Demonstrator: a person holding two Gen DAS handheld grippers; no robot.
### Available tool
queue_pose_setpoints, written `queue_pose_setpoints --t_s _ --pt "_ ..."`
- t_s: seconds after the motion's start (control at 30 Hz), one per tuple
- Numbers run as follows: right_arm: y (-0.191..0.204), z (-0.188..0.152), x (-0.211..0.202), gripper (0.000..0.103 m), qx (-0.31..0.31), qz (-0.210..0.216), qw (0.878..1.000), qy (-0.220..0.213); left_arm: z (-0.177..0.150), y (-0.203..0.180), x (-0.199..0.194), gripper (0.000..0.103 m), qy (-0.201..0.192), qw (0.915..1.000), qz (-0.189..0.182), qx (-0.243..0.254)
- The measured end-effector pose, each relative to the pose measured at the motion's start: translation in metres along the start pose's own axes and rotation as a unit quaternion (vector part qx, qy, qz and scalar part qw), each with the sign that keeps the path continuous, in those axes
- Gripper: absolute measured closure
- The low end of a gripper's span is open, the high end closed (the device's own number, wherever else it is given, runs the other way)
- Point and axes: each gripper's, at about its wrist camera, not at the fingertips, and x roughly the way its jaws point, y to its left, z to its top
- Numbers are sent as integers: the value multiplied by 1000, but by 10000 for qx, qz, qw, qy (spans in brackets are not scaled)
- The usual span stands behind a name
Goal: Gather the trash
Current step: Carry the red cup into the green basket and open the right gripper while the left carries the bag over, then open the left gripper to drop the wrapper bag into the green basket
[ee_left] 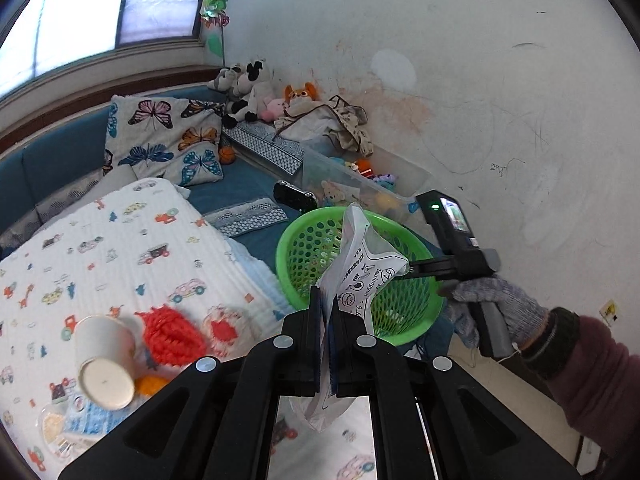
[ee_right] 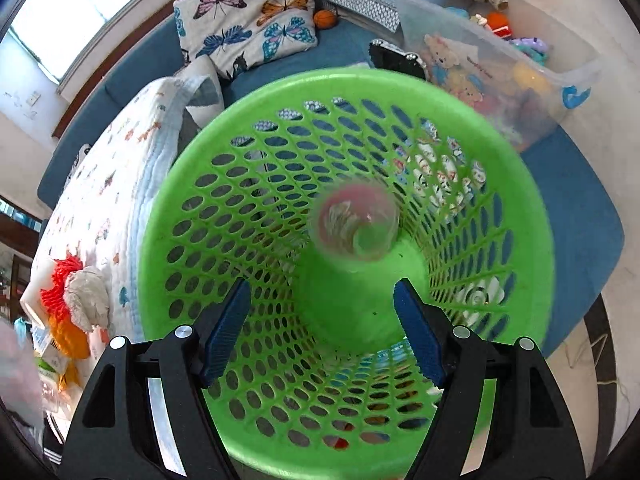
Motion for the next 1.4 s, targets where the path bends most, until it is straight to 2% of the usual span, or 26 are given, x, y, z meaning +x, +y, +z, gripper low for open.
queue_pose_setpoints --t_s 0.4,0.67,0.73,0.77,0.8,0.87,0.93,1.17,1.4 --pt "-6 -19 -62 25 -527 -554 9941 -764 24 -25 74 100 481 9988 -65 3" --pt "-10 -32 -80 24 -541 -487 9926 -969 35 -27 122 99 803 9962 82 -336" --pt "-11 -34 -82 24 -549 -491 9924 -982 34 -26 128 96 833 9955 168 -416" --pt "-12 -34 -82 24 -546 -483 9925 -983 35 -25 130 88 835 9952 206 -456" --pt "-13 -35 -83 24 -536 -473 9925 -989 35 -25 131 85 831 9951 214 -488" --pt "-14 -35 -83 24 -506 -447 9927 -1004 35 -23 131 64 796 9948 229 -587" --pt "-16 -36 -82 24 -487 -425 9929 -998 34 -21 129 57 729 9950 242 -637" --pt "-15 -40 -85 24 -474 -356 9930 -1025 31 -17 110 52 600 9956 296 -663" --pt "-1 -50 -91 23 -572 -237 9926 -1042 23 -19 67 48 263 9971 538 -474"
